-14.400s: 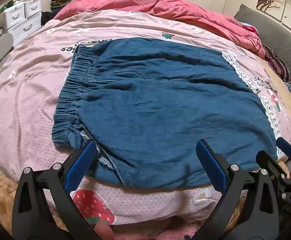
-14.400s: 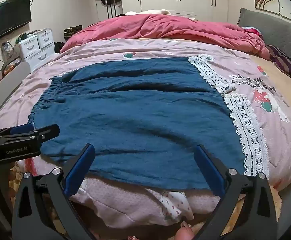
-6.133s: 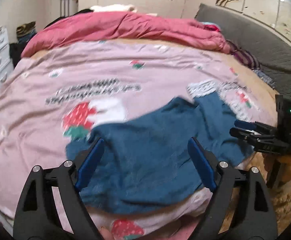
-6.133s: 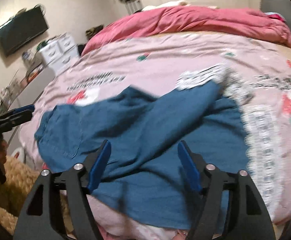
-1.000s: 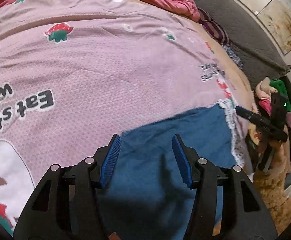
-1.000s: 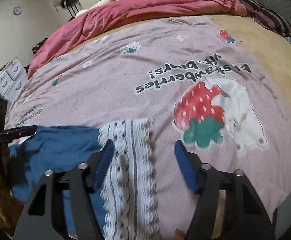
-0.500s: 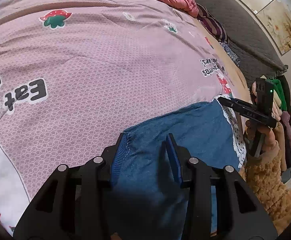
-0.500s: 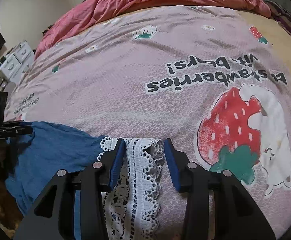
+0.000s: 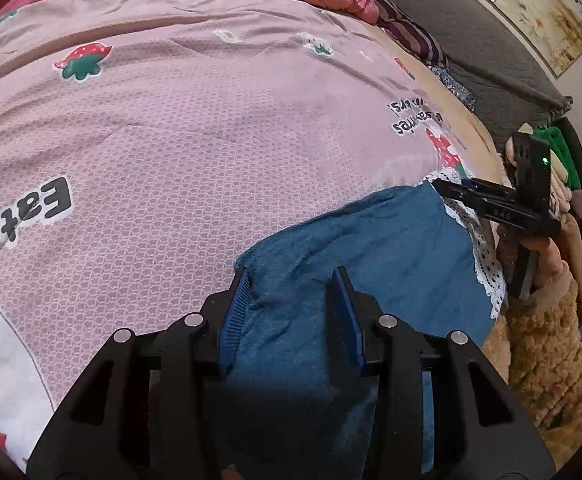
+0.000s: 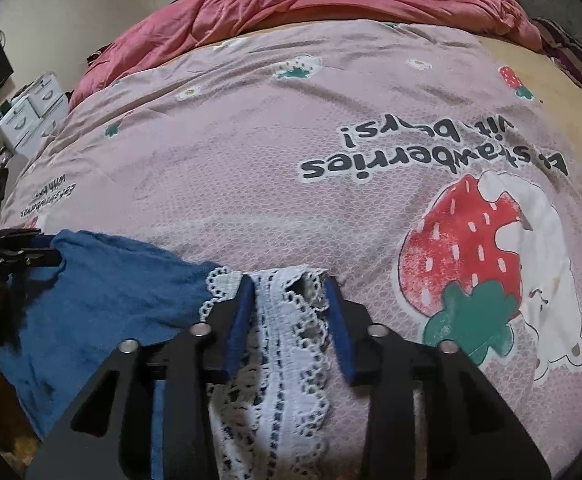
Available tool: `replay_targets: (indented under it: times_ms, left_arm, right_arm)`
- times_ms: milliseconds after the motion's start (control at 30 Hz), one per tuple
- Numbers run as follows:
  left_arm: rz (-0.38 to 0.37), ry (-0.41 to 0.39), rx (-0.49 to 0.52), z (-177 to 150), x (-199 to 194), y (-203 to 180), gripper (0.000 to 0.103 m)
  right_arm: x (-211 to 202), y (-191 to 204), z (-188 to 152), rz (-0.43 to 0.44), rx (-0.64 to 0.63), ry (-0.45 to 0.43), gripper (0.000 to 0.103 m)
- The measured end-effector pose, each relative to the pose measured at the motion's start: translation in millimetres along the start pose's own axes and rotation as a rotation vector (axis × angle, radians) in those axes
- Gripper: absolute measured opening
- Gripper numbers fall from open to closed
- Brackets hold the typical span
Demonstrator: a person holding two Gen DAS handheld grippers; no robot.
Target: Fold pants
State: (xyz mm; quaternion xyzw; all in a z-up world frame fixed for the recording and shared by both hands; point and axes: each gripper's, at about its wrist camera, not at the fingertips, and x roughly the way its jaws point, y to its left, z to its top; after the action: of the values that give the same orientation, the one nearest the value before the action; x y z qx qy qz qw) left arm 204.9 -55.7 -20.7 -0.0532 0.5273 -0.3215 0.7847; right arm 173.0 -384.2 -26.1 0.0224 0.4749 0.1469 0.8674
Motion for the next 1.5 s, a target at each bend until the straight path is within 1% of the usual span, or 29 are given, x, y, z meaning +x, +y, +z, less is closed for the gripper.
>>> replay_targets:
  times_ms: [33,67,100,133,167,200,367,533,567,600,700,767,900,933,967,1000,1033,1067,1100,1133,1200,1233,1267,1300,1400,1500]
  left_arm:
    - [0.014,-0.008,0.001,0,0,-1,0.032]
    - [0.029,-0.014,0.006,0,1,-2,0.026]
    - [0.053,-0.016,0.017,0,2,-4,0.022]
    - [0.083,-0.019,0.033,-1,4,-9,0.016]
    - [0.101,-0.025,0.044,-1,3,-12,0.012]
    - [0.105,-0.031,0.051,-1,2,-16,0.006]
    - [0.110,-0.072,0.086,2,-12,-26,0.003]
    - [0.113,-0.151,0.070,9,-29,-24,0.002]
    - [0.107,-0.157,0.062,10,-31,-23,0.002]
    - [0.109,-0.162,0.060,11,-32,-23,0.002]
    - [0.128,-0.172,0.053,15,-29,-21,0.002]
    - [0.141,-0.163,0.048,16,-22,-19,0.002]
    - [0.145,-0.115,0.003,15,-4,-6,0.002]
    - [0.146,-0.100,-0.006,13,1,-2,0.002]
    - [0.154,-0.092,-0.007,12,4,0,0.005]
    - [0.164,-0.090,-0.004,11,6,0,0.006]
    - [0.170,-0.090,0.001,10,7,1,0.006]
    - [0.169,-0.092,0.002,10,6,1,0.009]
    - [0.173,-0.097,0.001,10,4,1,0.011]
    - [0.182,-0.107,0.002,11,0,0,0.017]
    - [0.183,-0.127,0.000,11,-11,-1,0.022]
    - [0.180,-0.143,0.001,11,-20,-3,0.024]
    - [0.186,-0.157,0.008,11,-27,-5,0.030]
    - [0.197,-0.175,0.028,8,-38,-10,0.032]
    - [0.192,-0.201,0.087,-8,-61,-31,0.034]
    - [0.176,-0.190,0.140,-35,-72,-52,0.035]
  right_arm:
    - [-2,3,-1,-0.006,-0.013,-0.005,0.026]
    - [-7,7,-2,-0.015,-0.033,-0.022,0.024]
    - [-10,9,-3,-0.016,-0.040,-0.032,0.023]
    - [-15,10,-4,-0.014,-0.043,-0.047,0.022]
    - [-22,11,-5,-0.010,-0.043,-0.067,0.022]
    - [-25,11,-5,-0.008,-0.046,-0.076,0.021]
    - [-44,15,-2,-0.011,-0.061,-0.129,0.020]
    - [-57,17,11,-0.021,-0.069,-0.172,0.017]
    - [-57,16,15,-0.022,-0.070,-0.175,0.015]
    - [-57,16,20,-0.024,-0.075,-0.176,0.015]
    - [-48,19,33,-0.056,-0.097,-0.163,0.012]
    - [-40,19,39,-0.072,-0.106,-0.145,0.012]
    - [-10,16,41,-0.093,-0.120,-0.053,0.012]
    - [-5,14,39,-0.085,-0.112,-0.032,0.012]
    - [3,9,37,-0.078,-0.088,-0.003,0.014]
    - [6,6,34,-0.073,-0.063,0.001,0.018]
    - [6,3,33,-0.067,-0.043,0.001,0.032]
    - [4,-2,32,-0.073,-0.013,-0.001,0.047]
    - [-3,-9,29,-0.086,0.024,-0.017,0.052]
    - [-13,-14,27,-0.086,0.050,-0.039,0.052]
    - [-39,-19,15,-0.095,0.079,-0.083,0.052]
    - [-49,-19,10,-0.100,0.077,-0.097,0.052]
    - [-61,-18,1,-0.103,0.073,-0.115,0.052]
    - [-74,-16,-11,-0.101,0.068,-0.129,0.052]
    - [-96,-4,-46,-0.084,0.041,-0.126,0.052]
    - [-102,9,-80,-0.076,0.031,-0.097,0.052]
